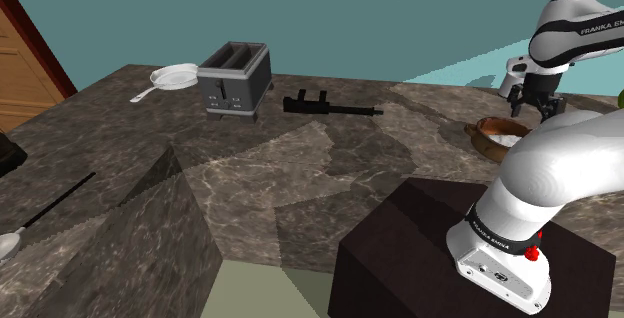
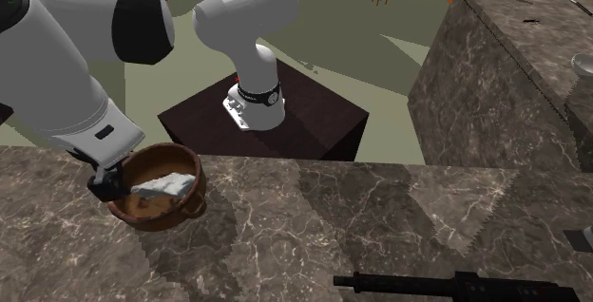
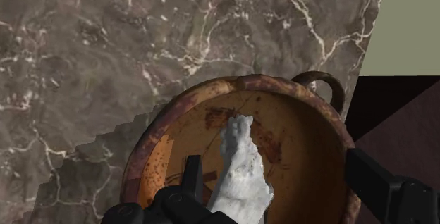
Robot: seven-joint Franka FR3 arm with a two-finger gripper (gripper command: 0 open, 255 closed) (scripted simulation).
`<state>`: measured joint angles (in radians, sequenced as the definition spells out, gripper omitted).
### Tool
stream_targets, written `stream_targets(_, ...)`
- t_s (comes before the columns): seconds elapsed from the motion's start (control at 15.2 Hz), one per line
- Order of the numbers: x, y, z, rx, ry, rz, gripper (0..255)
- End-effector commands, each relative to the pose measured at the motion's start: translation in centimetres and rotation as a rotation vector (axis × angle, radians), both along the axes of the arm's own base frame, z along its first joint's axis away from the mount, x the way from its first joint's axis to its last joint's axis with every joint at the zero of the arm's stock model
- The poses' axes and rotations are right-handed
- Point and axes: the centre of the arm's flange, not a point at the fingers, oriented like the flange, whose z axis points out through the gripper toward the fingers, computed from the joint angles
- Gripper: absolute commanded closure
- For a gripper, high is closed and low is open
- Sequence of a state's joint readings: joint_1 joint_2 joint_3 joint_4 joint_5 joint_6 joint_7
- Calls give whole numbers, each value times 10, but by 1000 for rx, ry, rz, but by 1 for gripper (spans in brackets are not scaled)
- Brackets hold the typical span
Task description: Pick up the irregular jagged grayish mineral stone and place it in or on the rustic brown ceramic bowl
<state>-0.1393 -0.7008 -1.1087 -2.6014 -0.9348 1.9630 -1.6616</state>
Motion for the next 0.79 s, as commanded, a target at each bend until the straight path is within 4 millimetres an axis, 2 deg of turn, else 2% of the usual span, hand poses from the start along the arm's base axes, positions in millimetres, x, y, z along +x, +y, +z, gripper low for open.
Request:
stream_targets(0.0,0,0,0,0,0,0,0)
stream_targets(0.26,11,3,49,0,0,0,0)
stream_targets(0.73,11,3,49,0,0,0,0)
